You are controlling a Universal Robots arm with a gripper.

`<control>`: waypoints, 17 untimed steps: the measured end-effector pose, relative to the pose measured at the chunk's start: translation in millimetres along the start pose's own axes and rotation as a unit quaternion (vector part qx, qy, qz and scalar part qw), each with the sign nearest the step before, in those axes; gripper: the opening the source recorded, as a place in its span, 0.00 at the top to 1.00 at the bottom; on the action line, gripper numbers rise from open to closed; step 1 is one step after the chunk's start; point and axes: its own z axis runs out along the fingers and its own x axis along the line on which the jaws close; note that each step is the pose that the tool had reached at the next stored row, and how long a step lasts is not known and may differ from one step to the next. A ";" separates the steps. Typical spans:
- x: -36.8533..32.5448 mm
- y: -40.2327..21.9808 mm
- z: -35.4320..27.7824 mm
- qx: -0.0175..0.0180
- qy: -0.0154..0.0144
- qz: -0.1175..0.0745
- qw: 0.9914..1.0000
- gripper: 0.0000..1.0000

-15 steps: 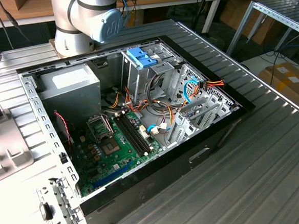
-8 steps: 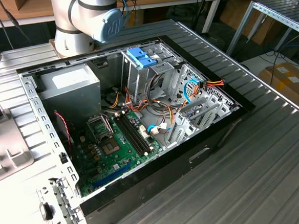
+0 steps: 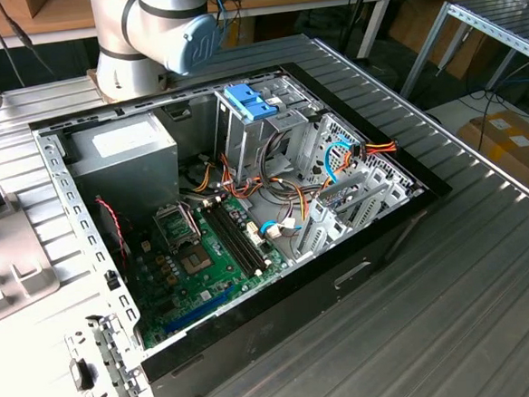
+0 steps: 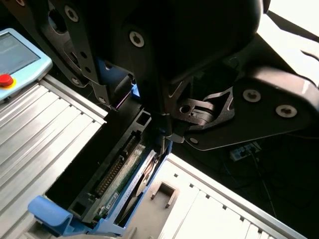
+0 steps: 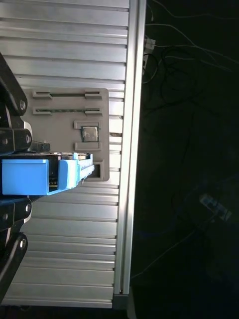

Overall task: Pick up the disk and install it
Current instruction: 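Pick up the disk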

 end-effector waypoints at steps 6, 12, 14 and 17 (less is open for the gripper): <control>7.2 0.4 -0.2 0.000 0.000 0.000 1.000 0.64; 17.8 0.9 -0.5 0.000 0.000 0.000 1.000 0.64; 22.3 1.1 -0.7 0.000 0.000 0.000 1.000 0.64; 26.7 1.3 -0.8 0.000 0.000 0.000 1.000 0.64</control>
